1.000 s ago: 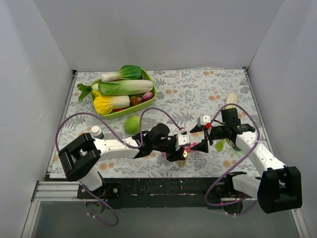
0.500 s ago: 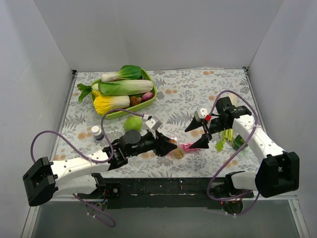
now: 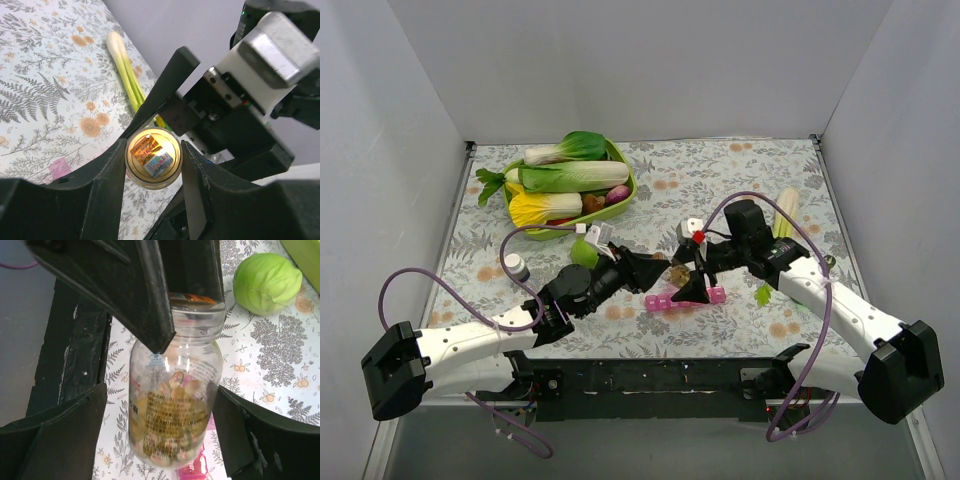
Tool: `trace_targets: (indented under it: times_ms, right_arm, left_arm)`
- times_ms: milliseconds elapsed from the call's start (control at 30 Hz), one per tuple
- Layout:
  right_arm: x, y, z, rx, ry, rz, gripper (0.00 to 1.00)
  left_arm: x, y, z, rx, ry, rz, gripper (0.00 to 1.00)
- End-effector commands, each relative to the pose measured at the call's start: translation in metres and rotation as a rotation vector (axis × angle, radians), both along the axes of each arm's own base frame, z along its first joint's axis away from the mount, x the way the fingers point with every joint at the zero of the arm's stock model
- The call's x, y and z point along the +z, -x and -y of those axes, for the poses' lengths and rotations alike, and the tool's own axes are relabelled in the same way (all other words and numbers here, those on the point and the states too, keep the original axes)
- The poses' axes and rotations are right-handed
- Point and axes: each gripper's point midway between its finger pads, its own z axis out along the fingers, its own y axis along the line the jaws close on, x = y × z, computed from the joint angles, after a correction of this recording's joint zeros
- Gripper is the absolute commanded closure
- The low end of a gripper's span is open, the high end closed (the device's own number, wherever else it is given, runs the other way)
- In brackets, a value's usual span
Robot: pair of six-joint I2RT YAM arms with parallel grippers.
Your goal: Sort the pills into containers
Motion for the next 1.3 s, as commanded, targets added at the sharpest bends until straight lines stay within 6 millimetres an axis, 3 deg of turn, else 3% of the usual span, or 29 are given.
trace_targets:
  times_ms: [0, 167, 333, 400, 433, 500, 533, 633, 667, 700, 733, 800, 867, 1000, 1067, 1267]
  right_arm:
    - [0.007, -0.014, -0.012, -0.083, -0.026, -0.029, 0.12]
    - [0.012, -0.018, -0.014, -0.099, -0.036, -0.033, 0.22]
    - [0.018, -0.021, -0.015, -0.121, -0.042, -0.041, 0.26]
    - [0.018, -0.022, -0.016, -0.127, -0.040, -0.048, 0.37]
    - [0.017, -0.023, -0.016, -0.128, -0.037, -0.053, 0.49]
    - [0.016, -0.024, -0.017, -0.131, -0.033, -0.059, 0.63]
    - [0.015, -0.024, -0.017, -0.131, -0.031, -0.060, 0.80]
    - [0.014, -0.023, -0.015, -0.128, -0.031, -0.057, 0.94]
    - [0.014, -0.022, -0.014, -0.121, -0.032, -0.058, 0.95]
    - [0.014, -0.021, -0.012, -0.112, -0.035, -0.052, 0.96]
    - [0.011, -0.018, -0.010, -0.104, -0.028, -0.059, 0.97]
    - [0.012, -0.012, -0.006, -0.055, -0.039, -0.030, 0.98]
    - [0.008, -0.006, -0.002, -0.015, -0.030, 0.005, 0.98]
    - [0.003, 0.006, 0.004, 0.052, -0.031, 0.056, 0.99]
    - [0.002, 0.015, 0.006, 0.091, -0.043, 0.051, 0.98]
    - [-0.001, 0.025, 0.006, 0.179, -0.056, 0.095, 0.99]
  left_arm:
    - [0.029, -0.008, -0.009, 0.067, 0.154, -0.001, 1.00]
    - [0.024, -0.011, -0.009, 0.084, 0.141, -0.011, 1.00]
    - [0.020, -0.013, -0.012, 0.100, 0.130, -0.016, 1.00]
    - [0.020, -0.012, -0.013, 0.103, 0.133, -0.018, 1.00]
    - [0.020, -0.012, -0.013, 0.105, 0.133, -0.017, 1.00]
    - [0.019, -0.012, -0.013, 0.103, 0.127, -0.018, 1.00]
    - [0.018, -0.012, -0.013, 0.101, 0.120, -0.012, 1.00]
    - [0.020, -0.005, -0.010, 0.057, 0.110, 0.012, 1.00]
    - [0.020, -0.003, -0.010, 0.042, 0.091, 0.033, 0.91]
    - [0.022, 0.000, -0.010, 0.026, 0.078, 0.059, 0.56]
    - [0.027, 0.008, -0.010, -0.015, 0.069, 0.091, 0.33]
    - [0.025, 0.016, -0.012, -0.067, -0.030, 0.203, 0.02]
    - [0.020, 0.035, -0.015, -0.168, -0.129, 0.310, 0.02]
    - [-0.011, 0.064, -0.026, -0.376, -0.403, 0.640, 0.02]
    - [-0.026, 0.076, -0.027, -0.480, -0.473, 0.683, 0.02]
    - [-0.034, 0.077, -0.012, -0.607, -0.582, 0.799, 0.05]
